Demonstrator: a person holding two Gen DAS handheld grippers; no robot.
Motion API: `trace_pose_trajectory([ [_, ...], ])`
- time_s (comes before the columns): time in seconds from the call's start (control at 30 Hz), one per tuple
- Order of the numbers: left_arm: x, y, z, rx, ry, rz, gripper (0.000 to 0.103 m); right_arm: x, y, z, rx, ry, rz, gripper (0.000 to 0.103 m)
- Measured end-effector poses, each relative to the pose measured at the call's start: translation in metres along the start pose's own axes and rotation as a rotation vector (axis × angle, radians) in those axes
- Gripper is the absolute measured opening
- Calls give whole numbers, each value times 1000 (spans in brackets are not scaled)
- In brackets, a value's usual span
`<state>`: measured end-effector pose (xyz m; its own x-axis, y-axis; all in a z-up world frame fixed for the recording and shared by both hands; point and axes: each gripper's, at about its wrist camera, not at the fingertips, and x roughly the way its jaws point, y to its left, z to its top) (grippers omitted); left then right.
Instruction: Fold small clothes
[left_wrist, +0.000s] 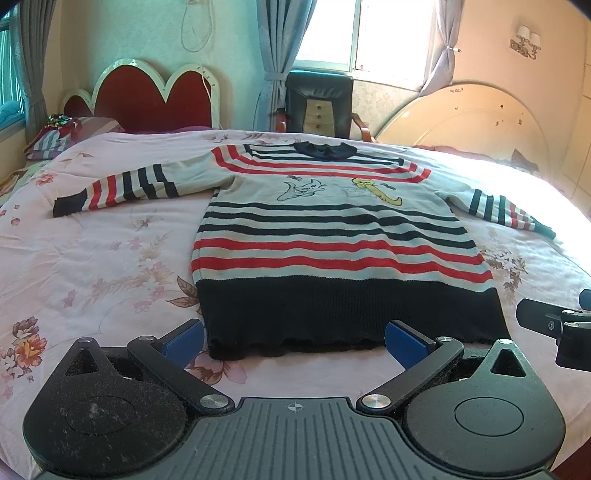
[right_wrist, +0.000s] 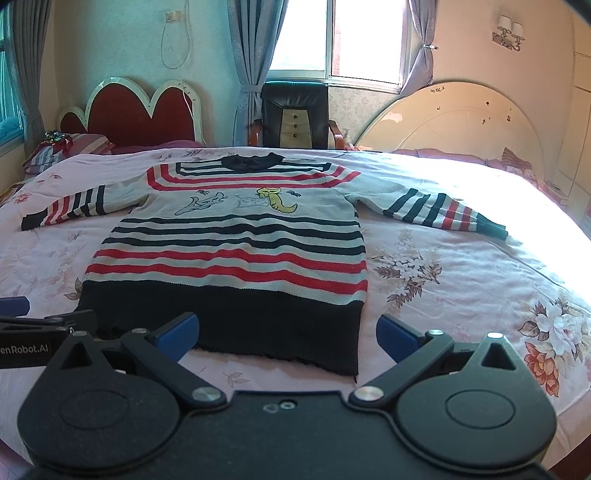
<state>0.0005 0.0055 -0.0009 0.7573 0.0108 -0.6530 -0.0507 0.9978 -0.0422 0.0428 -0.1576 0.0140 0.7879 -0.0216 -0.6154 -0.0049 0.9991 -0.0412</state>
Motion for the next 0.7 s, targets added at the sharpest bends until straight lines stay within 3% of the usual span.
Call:
trace_pose_trajectory([
  [0.7, 1, -2, 2, 5, 4, 0, 103, 0, 1, 0, -1, 0, -1, 102],
])
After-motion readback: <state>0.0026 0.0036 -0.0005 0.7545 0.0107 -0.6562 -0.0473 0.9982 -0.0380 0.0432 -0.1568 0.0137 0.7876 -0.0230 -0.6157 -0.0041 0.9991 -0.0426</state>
